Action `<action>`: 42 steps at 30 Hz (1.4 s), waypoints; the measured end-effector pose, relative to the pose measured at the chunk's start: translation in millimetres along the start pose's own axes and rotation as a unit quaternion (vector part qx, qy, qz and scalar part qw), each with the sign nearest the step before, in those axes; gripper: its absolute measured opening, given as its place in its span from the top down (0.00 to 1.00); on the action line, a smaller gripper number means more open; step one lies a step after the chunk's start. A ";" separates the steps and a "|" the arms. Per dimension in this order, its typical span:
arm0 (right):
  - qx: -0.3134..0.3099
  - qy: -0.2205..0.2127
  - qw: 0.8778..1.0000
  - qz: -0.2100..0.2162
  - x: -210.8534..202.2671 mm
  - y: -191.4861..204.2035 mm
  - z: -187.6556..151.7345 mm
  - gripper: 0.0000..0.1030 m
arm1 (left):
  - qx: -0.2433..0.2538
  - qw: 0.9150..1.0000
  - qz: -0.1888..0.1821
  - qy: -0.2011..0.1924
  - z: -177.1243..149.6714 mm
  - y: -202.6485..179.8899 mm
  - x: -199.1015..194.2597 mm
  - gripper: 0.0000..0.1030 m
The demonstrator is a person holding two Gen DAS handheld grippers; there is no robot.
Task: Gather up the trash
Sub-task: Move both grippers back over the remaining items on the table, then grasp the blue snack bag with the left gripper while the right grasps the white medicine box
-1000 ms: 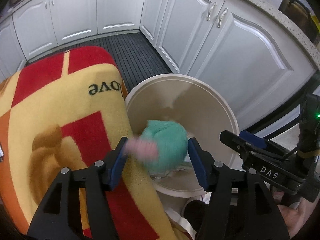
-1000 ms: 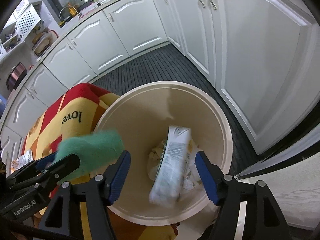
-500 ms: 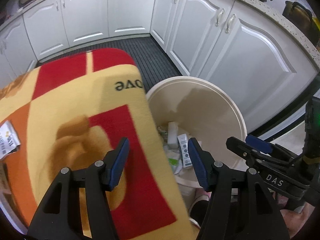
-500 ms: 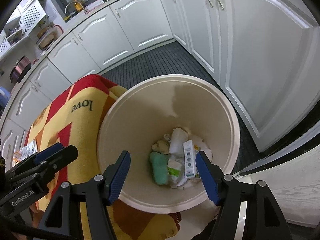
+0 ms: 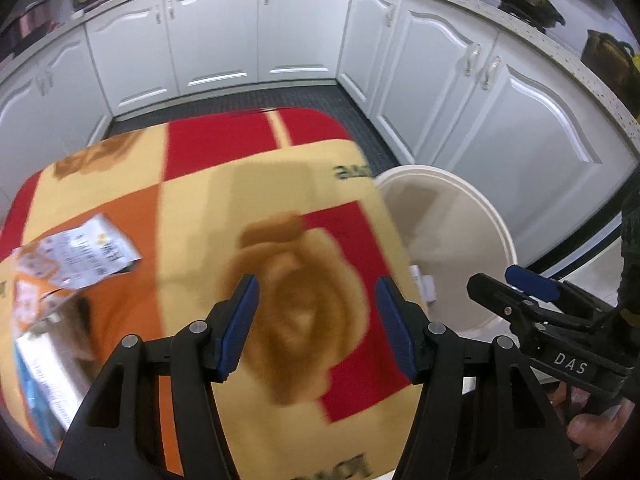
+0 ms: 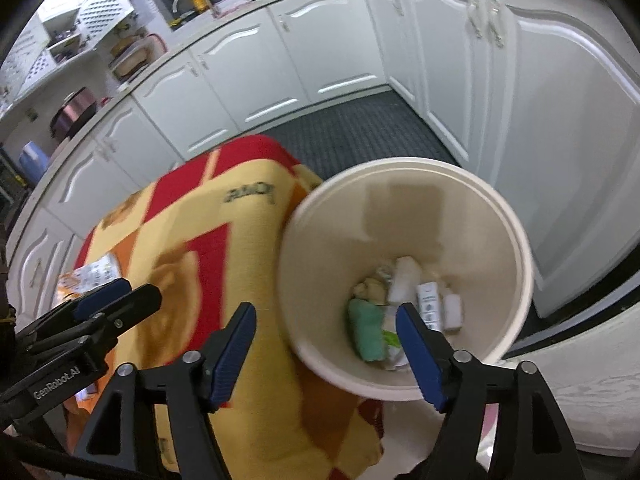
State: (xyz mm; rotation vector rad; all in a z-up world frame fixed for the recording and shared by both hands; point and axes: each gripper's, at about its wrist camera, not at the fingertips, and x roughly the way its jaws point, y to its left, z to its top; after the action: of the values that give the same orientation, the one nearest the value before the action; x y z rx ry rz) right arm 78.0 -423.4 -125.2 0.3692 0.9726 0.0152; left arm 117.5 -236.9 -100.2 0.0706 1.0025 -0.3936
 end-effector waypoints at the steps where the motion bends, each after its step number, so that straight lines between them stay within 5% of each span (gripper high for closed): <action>1: -0.006 0.001 1.000 0.001 0.7 7.4 -1.1 0.31 | -0.003 1.000 0.005 0.001 -1.8 8.3 -4.5 0.42; 16: -0.093 0.036 0.994 0.052 24.0 109.0 -15.0 0.31 | -0.052 0.996 0.071 0.013 -54.2 107.8 -59.2 0.42; 21: -0.134 0.059 0.986 0.083 31.8 149.2 -29.3 0.31 | -0.070 0.995 0.073 0.010 -77.4 137.2 -84.8 0.42; 29: -0.181 0.098 0.970 0.129 51.2 213.8 -52.4 0.31 | -0.109 0.985 0.134 0.024 -103.4 202.1 -103.2 0.42; 36: -0.213 0.114 0.957 0.161 58.8 266.2 -63.8 0.31 | -0.168 0.974 0.147 0.031 -130.9 252.9 -108.7 0.43; 42: -0.230 0.121 0.952 0.159 76.8 297.9 -72.0 0.31 | -0.200 0.973 0.118 0.014 -141.4 274.2 -122.9 0.42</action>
State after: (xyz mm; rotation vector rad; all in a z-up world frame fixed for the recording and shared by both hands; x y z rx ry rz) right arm 108.5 -109.0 -130.1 0.0888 1.1076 0.5835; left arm 42.1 86.4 -107.9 -0.1680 1.0714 0.0306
